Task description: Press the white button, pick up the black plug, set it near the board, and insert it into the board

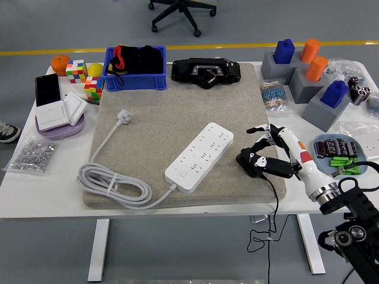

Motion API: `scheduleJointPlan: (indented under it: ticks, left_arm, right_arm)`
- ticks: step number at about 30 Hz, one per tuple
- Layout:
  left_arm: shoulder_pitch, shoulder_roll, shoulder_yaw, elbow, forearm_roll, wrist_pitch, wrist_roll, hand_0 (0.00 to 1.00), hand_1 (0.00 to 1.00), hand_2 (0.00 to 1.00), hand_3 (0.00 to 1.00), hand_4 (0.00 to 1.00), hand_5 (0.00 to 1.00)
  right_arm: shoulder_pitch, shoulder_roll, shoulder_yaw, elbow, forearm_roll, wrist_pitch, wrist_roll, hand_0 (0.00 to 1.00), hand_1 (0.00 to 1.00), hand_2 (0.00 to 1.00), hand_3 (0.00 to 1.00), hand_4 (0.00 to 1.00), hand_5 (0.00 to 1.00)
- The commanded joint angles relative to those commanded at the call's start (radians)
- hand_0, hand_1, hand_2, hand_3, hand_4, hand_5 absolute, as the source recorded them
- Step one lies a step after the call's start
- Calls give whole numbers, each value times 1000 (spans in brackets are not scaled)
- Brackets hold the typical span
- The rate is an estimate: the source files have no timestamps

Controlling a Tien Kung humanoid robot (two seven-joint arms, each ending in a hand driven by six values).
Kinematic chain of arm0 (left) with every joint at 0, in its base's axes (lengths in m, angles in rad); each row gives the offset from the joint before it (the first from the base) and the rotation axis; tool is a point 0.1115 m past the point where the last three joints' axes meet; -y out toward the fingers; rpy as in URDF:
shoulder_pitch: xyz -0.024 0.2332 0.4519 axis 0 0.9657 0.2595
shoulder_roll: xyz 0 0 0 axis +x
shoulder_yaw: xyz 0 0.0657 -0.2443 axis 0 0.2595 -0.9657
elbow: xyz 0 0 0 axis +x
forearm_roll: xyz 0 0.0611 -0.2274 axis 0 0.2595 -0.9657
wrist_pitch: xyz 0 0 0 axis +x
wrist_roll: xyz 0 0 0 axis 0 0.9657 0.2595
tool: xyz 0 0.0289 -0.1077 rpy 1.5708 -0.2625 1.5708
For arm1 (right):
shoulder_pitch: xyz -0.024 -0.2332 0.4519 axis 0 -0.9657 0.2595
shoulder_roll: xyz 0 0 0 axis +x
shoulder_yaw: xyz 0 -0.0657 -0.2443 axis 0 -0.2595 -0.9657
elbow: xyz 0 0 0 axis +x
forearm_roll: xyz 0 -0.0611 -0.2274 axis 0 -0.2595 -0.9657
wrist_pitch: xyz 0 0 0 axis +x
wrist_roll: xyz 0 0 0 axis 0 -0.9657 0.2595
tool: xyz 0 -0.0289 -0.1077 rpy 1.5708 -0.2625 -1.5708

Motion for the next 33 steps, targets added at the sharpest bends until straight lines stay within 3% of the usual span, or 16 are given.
scheduleJointPlan:
  ticks: [5, 6, 11, 12, 17, 18, 33]
  left_arm:
    - [-1, 2, -1, 0, 4, -1, 1, 699, 668, 646, 649, 554, 173]
    - [-1, 3, 0, 0, 4, -1, 0, 699, 668, 646, 649, 553, 173]
    - [-1, 5, -2, 0, 9, -2, 1, 699, 668, 646, 649, 553, 173]
    - [-1, 5, -2, 0, 10, -2, 1, 699, 668, 646, 649, 554, 172]
    - [-4, 6, -1, 0, 11, -3, 1, 699, 668, 646, 649, 554, 172]
    - [-5, 7, 1, 0, 10, -3, 1, 700, 669, 647, 648, 553, 173]
    - [0, 8, -2, 0, 15, -3, 4, 697, 668, 646, 648, 553, 173]
  right_arm:
    - [11, -12, -53, 0, 22, 0, 0, 262, 131, 178, 627, 836, 363]
    - [11, -14, -70, 0, 27, 0, -1, 86, 17, 96, 626, 835, 363]
    - [15, -17, -111, -1, 45, -4, -5, 86, 17, 96, 626, 835, 363]
    - [17, -19, -123, -2, 51, -4, -6, 2, 2, 63, 601, 506, 156]
    - [33, -27, -163, 0, 71, 14, -28, 2, 2, 63, 601, 506, 156]
    - [35, -27, -169, 0, 73, 17, -32, 2, 2, 61, 588, 404, 2]
    - [77, -30, -272, -28, 114, 39, -55, 2, 2, 62, 610, 373, 2]
